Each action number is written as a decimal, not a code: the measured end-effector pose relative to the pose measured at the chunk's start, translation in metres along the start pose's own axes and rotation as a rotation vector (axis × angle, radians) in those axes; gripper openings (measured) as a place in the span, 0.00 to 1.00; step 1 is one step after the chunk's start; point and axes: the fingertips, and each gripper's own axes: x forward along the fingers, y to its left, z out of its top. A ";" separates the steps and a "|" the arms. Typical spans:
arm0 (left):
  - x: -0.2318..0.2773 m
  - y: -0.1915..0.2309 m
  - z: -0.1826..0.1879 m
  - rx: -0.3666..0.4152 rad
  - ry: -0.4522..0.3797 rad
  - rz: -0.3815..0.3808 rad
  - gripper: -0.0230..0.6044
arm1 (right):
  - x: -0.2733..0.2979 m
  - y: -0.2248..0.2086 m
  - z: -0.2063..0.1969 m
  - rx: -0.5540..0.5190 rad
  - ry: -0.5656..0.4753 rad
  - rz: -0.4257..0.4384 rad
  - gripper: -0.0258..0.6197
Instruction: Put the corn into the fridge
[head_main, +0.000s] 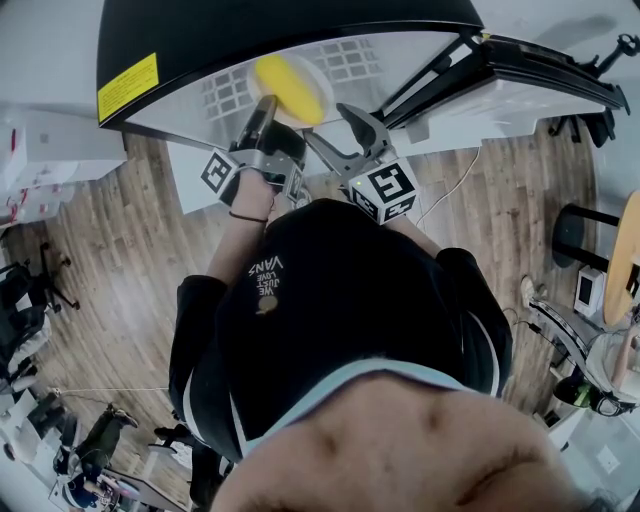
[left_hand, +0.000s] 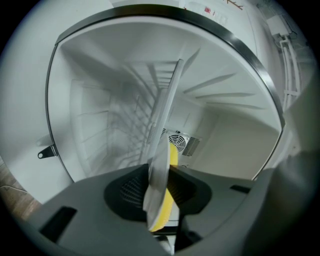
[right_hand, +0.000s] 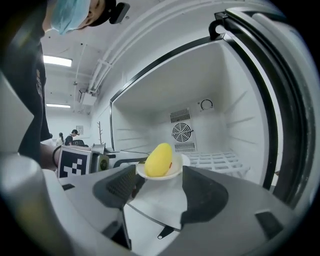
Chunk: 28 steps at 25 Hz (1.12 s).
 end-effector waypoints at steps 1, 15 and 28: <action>0.000 0.000 0.000 0.000 -0.001 -0.001 0.18 | 0.000 0.000 -0.002 -0.018 0.007 -0.010 0.48; -0.002 -0.004 0.001 0.012 0.014 -0.010 0.18 | 0.008 0.003 -0.010 -0.162 0.067 -0.071 0.48; 0.000 -0.004 0.003 0.009 0.021 -0.039 0.22 | 0.016 -0.003 -0.013 -0.166 0.090 -0.084 0.48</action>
